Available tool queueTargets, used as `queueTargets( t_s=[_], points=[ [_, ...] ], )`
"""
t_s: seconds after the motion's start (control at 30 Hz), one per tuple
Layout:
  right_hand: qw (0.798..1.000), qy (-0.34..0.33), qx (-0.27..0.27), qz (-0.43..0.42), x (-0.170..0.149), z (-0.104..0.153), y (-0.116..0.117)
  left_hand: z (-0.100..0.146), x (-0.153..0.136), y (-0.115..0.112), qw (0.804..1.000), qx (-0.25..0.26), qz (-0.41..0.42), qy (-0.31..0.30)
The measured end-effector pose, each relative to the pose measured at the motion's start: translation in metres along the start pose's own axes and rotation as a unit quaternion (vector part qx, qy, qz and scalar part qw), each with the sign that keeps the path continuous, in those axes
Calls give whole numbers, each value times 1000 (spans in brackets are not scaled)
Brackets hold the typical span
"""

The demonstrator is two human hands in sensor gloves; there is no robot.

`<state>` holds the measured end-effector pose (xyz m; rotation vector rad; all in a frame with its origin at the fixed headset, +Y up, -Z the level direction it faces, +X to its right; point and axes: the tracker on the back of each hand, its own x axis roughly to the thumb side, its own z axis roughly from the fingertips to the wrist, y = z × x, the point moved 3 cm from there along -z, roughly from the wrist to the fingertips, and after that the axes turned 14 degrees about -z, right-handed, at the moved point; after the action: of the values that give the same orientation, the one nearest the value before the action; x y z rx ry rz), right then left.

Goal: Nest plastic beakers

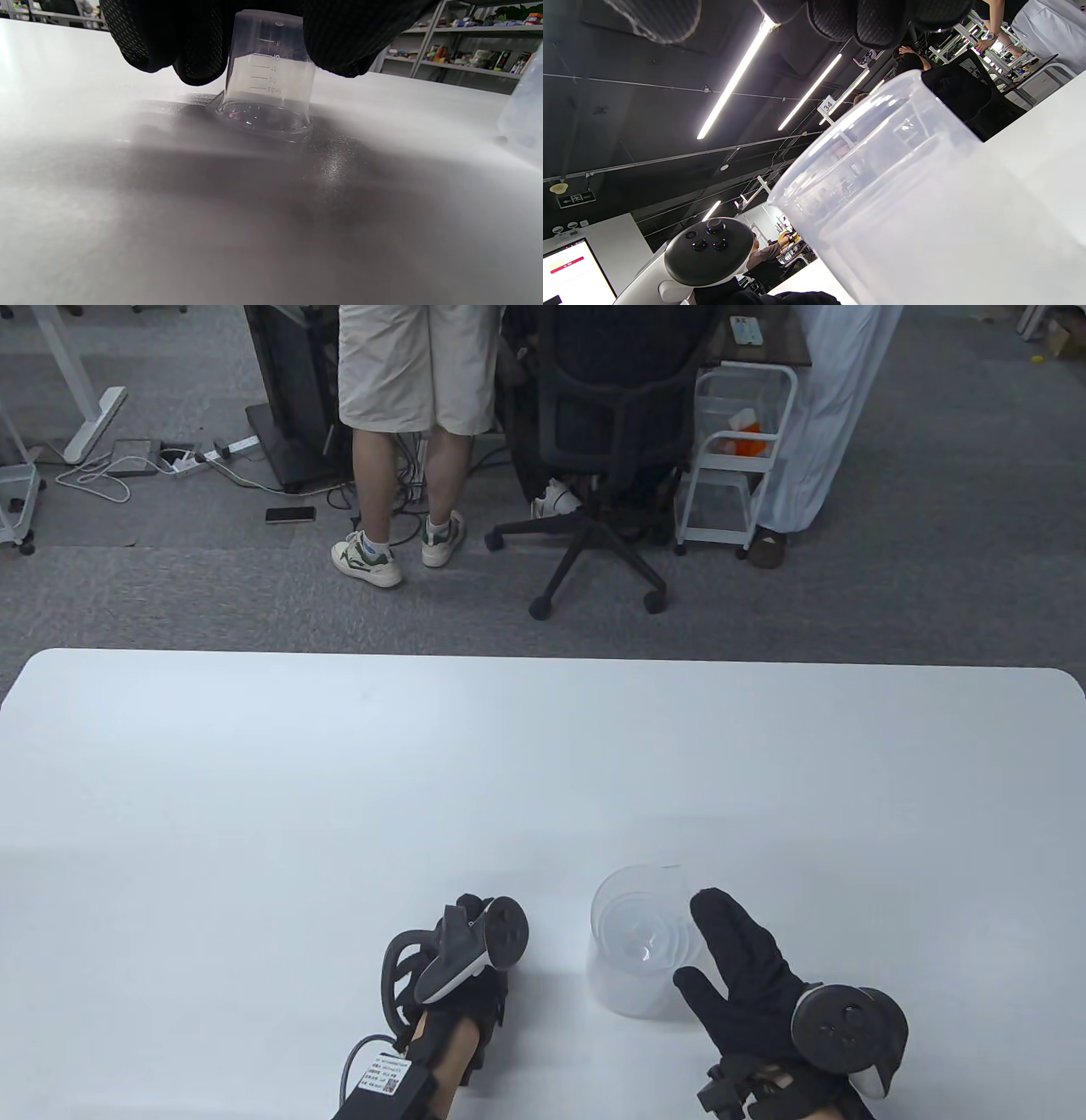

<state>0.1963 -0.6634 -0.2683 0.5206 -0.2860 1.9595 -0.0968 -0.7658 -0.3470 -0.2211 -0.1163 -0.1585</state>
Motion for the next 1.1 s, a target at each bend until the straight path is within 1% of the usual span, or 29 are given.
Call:
queueTargets(
  t_s=[0.3, 0.4, 0.57, 0.67, 0.73, 0.77, 0.8, 0.93, 1.03, 1.07, 1.1],
  points=[
    [1000, -2, 0, 9, 0, 0, 0, 4, -7, 4, 999, 27, 21, 2],
    [1000, -3, -1, 10, 1, 0, 0, 8, -10, 13, 997, 47, 54, 1],
    [999, -11, -2, 29, 8, -2, 1, 19, -17, 31, 983, 93, 160, -15],
    [998, -24, 4, 55, 15, -5, 4, 29, -20, 42, 964, 117, 238, -30],
    [996, -34, 9, 76, 21, -7, 6, 34, -21, 48, 947, 131, 288, -48],
    [995, -39, 12, 86, 24, -9, 8, 38, -21, 52, 934, 144, 320, -60],
    [995, -44, 14, 93, 26, -10, 9, 40, -21, 55, 926, 151, 341, -66],
    [990, -66, 25, 124, 39, -15, 19, 50, -18, 65, 882, 170, 427, -103],
    [985, -84, 33, 143, 51, -18, 27, 59, -13, 74, 848, 179, 479, -142],
    [984, -89, 36, 147, 54, -18, 29, 61, -12, 76, 840, 177, 491, -152],
    [983, -94, 39, 152, 57, -19, 32, 64, -9, 78, 827, 174, 509, -163]
  ],
)
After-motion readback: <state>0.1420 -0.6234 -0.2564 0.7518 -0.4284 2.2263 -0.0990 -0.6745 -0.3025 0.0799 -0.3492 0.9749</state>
